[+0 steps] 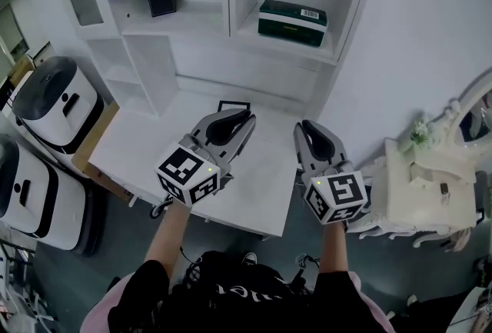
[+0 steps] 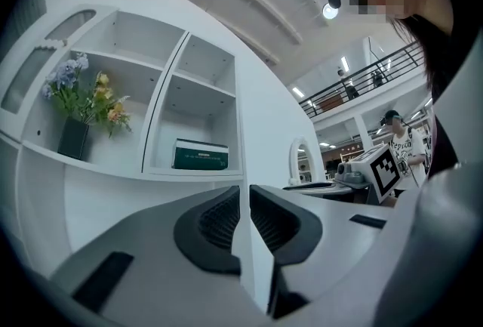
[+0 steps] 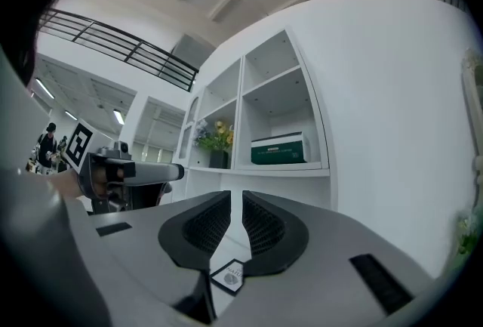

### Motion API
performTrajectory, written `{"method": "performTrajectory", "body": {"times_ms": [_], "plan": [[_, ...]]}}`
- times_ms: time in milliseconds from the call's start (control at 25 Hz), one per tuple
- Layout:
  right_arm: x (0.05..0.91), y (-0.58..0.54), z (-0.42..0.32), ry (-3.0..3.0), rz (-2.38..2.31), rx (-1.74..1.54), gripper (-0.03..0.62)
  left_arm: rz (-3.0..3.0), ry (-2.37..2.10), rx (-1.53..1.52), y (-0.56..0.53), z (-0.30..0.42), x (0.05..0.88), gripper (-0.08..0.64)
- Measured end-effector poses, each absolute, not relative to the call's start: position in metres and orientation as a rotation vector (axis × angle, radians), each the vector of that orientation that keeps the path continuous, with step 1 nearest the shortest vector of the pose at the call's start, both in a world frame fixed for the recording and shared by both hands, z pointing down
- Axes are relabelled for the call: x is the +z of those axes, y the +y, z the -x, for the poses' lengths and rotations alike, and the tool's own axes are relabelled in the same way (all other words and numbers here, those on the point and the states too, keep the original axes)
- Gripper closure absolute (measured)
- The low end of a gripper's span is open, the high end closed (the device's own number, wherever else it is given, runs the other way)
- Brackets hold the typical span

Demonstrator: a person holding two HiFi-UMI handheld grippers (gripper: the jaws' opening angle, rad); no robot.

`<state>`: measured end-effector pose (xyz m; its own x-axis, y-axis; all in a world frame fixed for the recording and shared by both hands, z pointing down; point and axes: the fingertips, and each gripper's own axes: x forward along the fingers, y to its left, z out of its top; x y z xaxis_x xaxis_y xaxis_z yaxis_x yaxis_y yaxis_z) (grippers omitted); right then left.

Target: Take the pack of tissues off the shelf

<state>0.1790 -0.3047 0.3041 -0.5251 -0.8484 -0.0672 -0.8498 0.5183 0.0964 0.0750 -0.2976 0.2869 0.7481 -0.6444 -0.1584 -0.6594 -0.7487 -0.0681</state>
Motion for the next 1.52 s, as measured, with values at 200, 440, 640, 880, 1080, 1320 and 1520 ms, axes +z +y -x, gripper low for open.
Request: {"method": "performTrajectory", "body": {"times_ms": [200, 440, 640, 880, 1080, 1320, 1520], "plan": [[0.279, -0.334, -0.189, 2.695, 1.495, 0.188, 0.517, 2.782, 1.08, 0.209, -0.327, -0.074, 0.264, 0.523], [0.252, -0.37, -0.198, 2.662, 1.523, 0.202, 0.517, 2.782, 1.046, 0.237, -0.363, -0.074, 0.245, 0.523], [0.236, -0.397, -0.205, 2.621, 1.564, 0.199, 0.517, 2.804, 0.992, 0.213, -0.398, -0.077, 0.237, 0.522], [0.211, -0.429, -0.217, 2.568, 1.66, 0.251, 0.516, 2.788, 0.962, 0.174, -0.439, -0.08, 0.218, 0.522], [0.197, -0.451, -0.208, 2.583, 1.658, 0.246, 0.487, 2.795, 0.964, 0.206, -0.471, -0.08, 0.205, 0.49], [0.197, -0.473, -0.211, 2.58, 1.756, 0.255, 0.396, 2.819, 1.033, 0.198, -0.502, -0.078, 0.2, 0.404], [0.201, -0.489, -0.213, 2.557, 1.825, 0.23, 0.375, 2.836, 1.114, 0.193, -0.517, -0.08, 0.195, 0.391]]}}
